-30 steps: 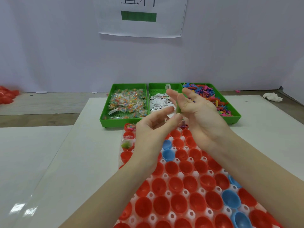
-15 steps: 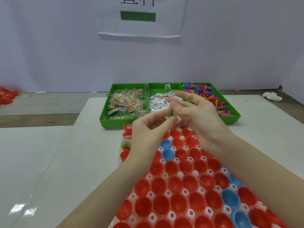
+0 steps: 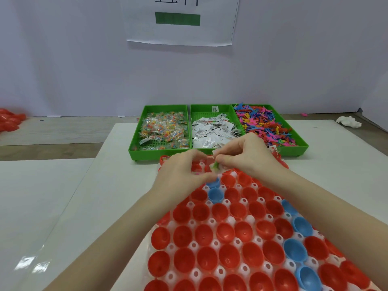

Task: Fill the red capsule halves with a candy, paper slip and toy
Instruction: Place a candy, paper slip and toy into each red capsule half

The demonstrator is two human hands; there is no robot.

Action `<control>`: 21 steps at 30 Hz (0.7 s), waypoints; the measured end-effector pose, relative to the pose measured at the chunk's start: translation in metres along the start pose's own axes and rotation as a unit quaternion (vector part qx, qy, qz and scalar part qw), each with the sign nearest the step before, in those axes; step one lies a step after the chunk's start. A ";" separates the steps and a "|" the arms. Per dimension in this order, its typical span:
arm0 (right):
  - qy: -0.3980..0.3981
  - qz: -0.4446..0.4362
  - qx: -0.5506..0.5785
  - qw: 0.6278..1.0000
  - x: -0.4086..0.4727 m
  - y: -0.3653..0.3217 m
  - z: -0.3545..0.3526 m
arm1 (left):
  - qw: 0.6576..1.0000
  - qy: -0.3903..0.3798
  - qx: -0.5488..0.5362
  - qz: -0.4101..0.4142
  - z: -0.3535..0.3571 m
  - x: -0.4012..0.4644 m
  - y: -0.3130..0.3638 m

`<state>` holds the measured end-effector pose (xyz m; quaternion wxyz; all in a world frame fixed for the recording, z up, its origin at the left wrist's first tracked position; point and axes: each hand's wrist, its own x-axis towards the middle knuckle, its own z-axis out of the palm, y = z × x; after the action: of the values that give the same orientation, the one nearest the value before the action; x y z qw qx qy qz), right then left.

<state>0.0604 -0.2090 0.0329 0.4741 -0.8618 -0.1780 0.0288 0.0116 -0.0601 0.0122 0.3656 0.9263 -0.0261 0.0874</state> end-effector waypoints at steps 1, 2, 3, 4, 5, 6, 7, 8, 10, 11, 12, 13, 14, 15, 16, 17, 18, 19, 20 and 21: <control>-0.001 -0.002 -0.011 1.000 0.001 0.002 0.002 | 0.998 -0.010 0.068 0.010 -0.001 0.001 -0.004; -0.004 -0.003 -0.017 1.000 0.001 0.005 0.004 | 0.992 -0.017 0.126 0.020 -0.001 0.001 -0.008; -0.007 -0.006 -0.024 1.000 0.001 0.007 0.006 | 0.986 -0.022 0.165 0.026 0.000 0.001 -0.010; -0.010 -0.010 -0.034 0.999 0.001 0.009 0.009 | 0.982 -0.024 0.188 0.030 0.002 0.000 -0.011; -0.010 -0.018 -0.045 0.999 0.002 0.011 0.012 | 0.979 -0.022 0.200 0.035 0.004 -0.001 -0.013; -0.009 -0.029 -0.056 0.998 0.002 0.013 0.014 | 0.976 -0.018 0.211 0.041 0.007 -0.001 -0.013; -0.006 -0.038 -0.066 0.997 0.003 0.015 0.017 | 0.973 -0.014 0.226 0.048 0.008 -0.002 -0.014; -0.006 -0.044 -0.075 0.996 0.003 0.017 0.018 | 0.969 -0.011 0.242 0.055 0.010 -0.001 -0.015; -0.017 -0.049 -0.093 0.994 0.003 0.020 0.020 | 0.961 -0.006 0.269 0.065 0.012 -0.001 -0.017; -0.024 -0.052 -0.108 0.993 0.003 0.021 0.020 | 0.959 -0.003 0.276 0.067 0.013 -0.001 -0.018; -0.029 -0.058 -0.126 0.990 0.003 0.022 0.020 | 0.958 0.000 0.279 0.069 0.013 0.000 -0.019; -0.034 -0.069 -0.151 0.986 0.002 0.022 0.019 | 0.957 0.002 0.280 0.071 0.014 0.000 -0.019; -0.040 -0.084 -0.181 0.979 0.002 0.021 0.018 | 0.957 0.004 0.281 0.073 0.015 0.000 -0.020; -0.049 -0.099 -0.213 0.971 0.002 0.019 0.016 | 0.956 0.007 0.282 0.074 0.015 0.000 -0.020; -0.064 -0.113 -0.243 0.961 0.003 0.018 0.015 | 0.956 0.009 0.285 0.075 0.016 0.000 -0.021; -0.085 -0.128 -0.274 0.949 0.003 0.017 0.015 | 0.955 0.011 0.287 0.077 0.016 0.000 -0.021; -0.109 -0.143 -0.306 0.935 0.003 0.016 0.017 | 0.954 0.013 0.289 0.077 0.016 -0.001 -0.022; -0.132 -0.155 -0.336 0.920 0.003 0.016 0.019 | 0.954 0.016 0.290 0.078 0.017 -0.001 -0.022; -0.150 -0.165 -0.359 0.906 0.004 0.016 0.022 | 0.953 0.018 0.291 0.080 0.017 -0.001 -0.022; -0.162 -0.169 -0.375 0.897 0.005 0.017 0.024 | 0.953 0.020 0.291 0.081 0.018 -0.001 -0.023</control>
<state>0.0642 -0.1959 0.0064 0.0785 -0.9158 -0.3934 0.0187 0.0154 -0.0554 -0.0160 0.0720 0.9853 -0.0673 0.1393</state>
